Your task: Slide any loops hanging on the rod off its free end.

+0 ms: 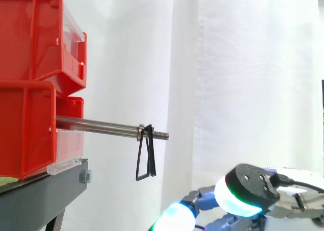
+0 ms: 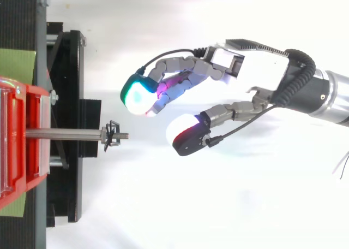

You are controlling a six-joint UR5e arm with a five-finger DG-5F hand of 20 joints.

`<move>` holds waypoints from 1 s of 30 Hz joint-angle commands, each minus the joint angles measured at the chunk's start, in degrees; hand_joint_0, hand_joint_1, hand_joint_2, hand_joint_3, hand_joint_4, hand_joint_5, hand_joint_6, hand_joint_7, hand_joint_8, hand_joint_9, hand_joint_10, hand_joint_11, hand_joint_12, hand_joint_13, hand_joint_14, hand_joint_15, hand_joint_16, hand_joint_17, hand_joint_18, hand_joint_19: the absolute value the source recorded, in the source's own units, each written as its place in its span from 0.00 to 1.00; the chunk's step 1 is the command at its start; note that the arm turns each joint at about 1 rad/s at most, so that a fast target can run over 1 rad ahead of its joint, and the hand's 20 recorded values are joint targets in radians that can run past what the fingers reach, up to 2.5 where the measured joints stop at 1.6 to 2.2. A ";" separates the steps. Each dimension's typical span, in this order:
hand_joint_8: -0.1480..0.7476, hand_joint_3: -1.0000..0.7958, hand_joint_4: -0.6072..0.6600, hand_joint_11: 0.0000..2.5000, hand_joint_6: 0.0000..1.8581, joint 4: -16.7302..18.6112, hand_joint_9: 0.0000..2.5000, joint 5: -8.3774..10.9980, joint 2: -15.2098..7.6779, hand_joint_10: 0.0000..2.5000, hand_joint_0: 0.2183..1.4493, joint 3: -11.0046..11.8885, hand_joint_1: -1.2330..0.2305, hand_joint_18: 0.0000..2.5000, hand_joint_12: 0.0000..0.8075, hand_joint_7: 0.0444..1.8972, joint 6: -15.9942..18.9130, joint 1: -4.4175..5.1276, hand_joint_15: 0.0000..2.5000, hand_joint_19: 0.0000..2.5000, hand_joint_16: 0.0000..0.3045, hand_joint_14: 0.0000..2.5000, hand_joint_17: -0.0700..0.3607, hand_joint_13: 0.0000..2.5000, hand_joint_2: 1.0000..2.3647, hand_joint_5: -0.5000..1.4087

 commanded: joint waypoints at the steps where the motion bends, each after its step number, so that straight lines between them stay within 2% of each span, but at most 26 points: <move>1: 0.48 0.28 0.68 0.09 0.27 0.26 0.36 -0.11 -0.28 0.00 0.28 1.40 0.43 0.32 0.41 0.43 0.17 -0.19 0.08 0.20 0.15 0.00 0.40 0.30 0.00 0.18; 7: 0.48 0.28 0.68 0.09 0.27 0.35 0.35 -0.11 -0.28 0.00 0.28 2.72 0.43 0.32 0.41 0.43 -0.01 -0.19 0.07 0.20 0.15 0.00 0.40 0.30 0.00 0.18; 10: 0.48 0.28 0.68 0.09 0.27 0.44 0.36 -0.20 -2.13 0.00 0.28 4.04 0.43 0.32 0.41 0.43 -0.01 -0.28 0.08 0.20 0.15 0.00 0.40 0.30 0.00 0.18; 11: 0.48 0.28 0.68 0.09 0.27 0.44 0.36 -0.29 -4.15 0.00 0.28 5.71 0.43 0.32 0.41 0.43 0.35 -0.45 0.07 0.20 0.15 0.00 0.40 0.30 0.00 0.18; 12: 0.48 0.28 0.68 0.09 0.27 0.00 0.36 -0.38 -5.20 0.00 0.28 7.38 0.43 0.32 0.41 0.43 0.87 -0.45 0.07 0.20 0.15 0.00 0.40 0.30 0.00 0.18; 13: 0.48 0.28 0.69 0.09 0.27 0.00 0.36 -0.38 -5.20 0.00 0.28 7.73 0.43 0.32 0.41 0.44 0.87 -0.19 0.08 0.20 0.15 0.00 0.40 0.30 0.00 0.18; 16: 0.48 0.28 0.69 0.09 0.27 -0.09 0.36 -0.38 -5.12 0.00 0.28 8.35 0.43 0.32 0.41 0.44 0.87 -0.19 0.08 0.20 0.15 0.00 0.40 0.30 0.00 0.18; 20: 0.49 0.28 0.69 0.09 0.27 -0.18 0.36 -0.55 -5.20 0.00 0.28 9.49 0.43 0.32 0.41 0.46 0.87 -0.63 0.08 0.20 0.15 0.00 0.40 0.30 0.00 0.19; 22: 0.48 0.28 0.68 0.10 0.27 0.08 0.36 -0.90 -5.38 0.00 0.29 9.58 0.43 0.32 0.41 0.52 0.78 -0.71 0.08 0.20 0.15 0.00 0.40 0.30 0.00 0.19; 25: 0.48 0.28 0.67 0.10 0.27 -0.18 0.35 -1.17 -5.29 0.00 0.29 9.58 0.42 0.32 0.41 0.57 0.70 -0.28 0.08 0.20 0.15 0.00 0.40 0.30 0.00 0.20; 30: 0.48 0.28 0.66 0.10 0.27 0.08 0.35 -1.17 -5.38 0.00 0.29 9.58 0.41 0.32 0.41 0.59 0.78 -0.10 0.07 0.20 0.15 0.00 0.40 0.30 0.00 0.20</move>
